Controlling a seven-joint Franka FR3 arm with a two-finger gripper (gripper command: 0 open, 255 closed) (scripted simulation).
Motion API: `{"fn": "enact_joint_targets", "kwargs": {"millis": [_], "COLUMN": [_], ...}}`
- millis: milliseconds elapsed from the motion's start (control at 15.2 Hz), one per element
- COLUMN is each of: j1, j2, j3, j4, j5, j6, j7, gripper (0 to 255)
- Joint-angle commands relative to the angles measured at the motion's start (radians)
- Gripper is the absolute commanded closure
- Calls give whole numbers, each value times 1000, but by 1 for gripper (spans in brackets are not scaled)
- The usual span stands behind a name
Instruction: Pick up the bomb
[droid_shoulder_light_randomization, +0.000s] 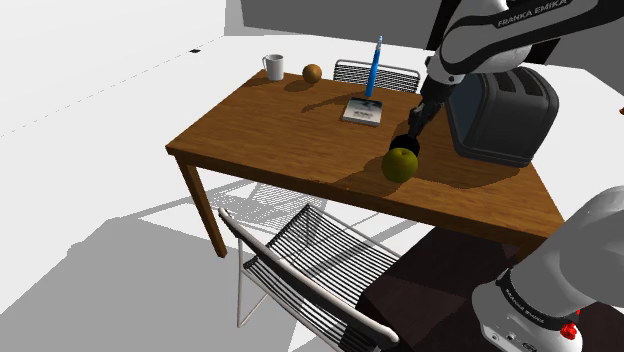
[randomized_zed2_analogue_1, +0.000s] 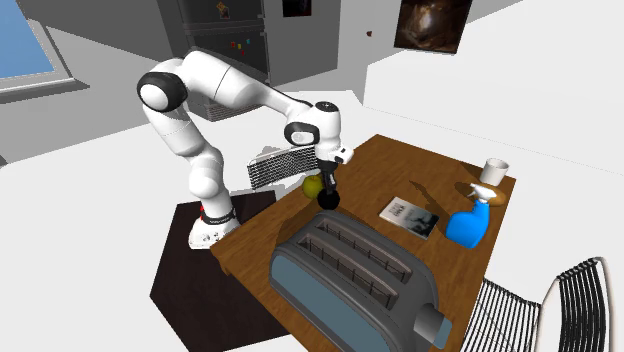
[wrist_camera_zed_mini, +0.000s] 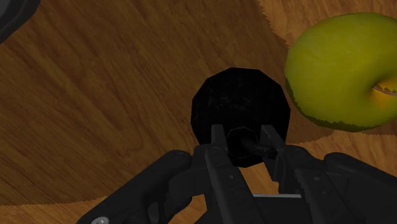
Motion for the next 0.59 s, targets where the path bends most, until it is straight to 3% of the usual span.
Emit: {"fn": "enact_joint_targets", "kwargs": {"millis": [0,528], "j1": [-1,-4], "j2": [0,-44], "j3": [-1,9], "j4": [-1,71], "j5": [-1,-11], "j6": [0,-115], "j7": [-2,15], "gripper": [255,255]}}
